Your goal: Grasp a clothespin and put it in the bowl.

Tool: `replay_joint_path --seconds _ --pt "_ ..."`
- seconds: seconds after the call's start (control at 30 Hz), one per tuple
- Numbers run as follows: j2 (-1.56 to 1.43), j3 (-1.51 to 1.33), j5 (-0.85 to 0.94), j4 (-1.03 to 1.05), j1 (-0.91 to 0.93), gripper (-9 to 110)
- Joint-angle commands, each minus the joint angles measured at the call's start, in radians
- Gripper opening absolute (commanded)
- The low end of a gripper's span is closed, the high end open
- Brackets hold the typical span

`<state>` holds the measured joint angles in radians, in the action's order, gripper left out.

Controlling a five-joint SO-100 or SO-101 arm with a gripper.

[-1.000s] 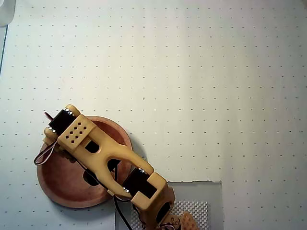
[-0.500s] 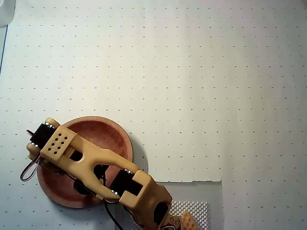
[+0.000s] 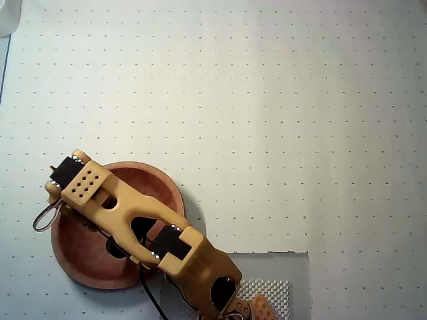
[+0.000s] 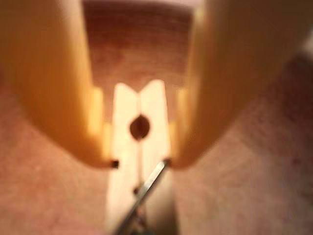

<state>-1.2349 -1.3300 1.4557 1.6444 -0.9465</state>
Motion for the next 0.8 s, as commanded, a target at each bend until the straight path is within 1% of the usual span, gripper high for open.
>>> replay_joint_path --seconds 0.0,0.1,0.23,0.57,0.77 --pt "-0.025 0.054 -0.002 -0.006 0.009 4" --pt "-0.025 0.054 0.006 -0.006 0.011 14" --pt "-0.025 0.054 0.008 -0.006 0.011 22" --pt "-0.043 0.055 -0.003 -0.002 0.011 23" --pt "-0.187 0.04 -0.006 0.012 0.011 23"
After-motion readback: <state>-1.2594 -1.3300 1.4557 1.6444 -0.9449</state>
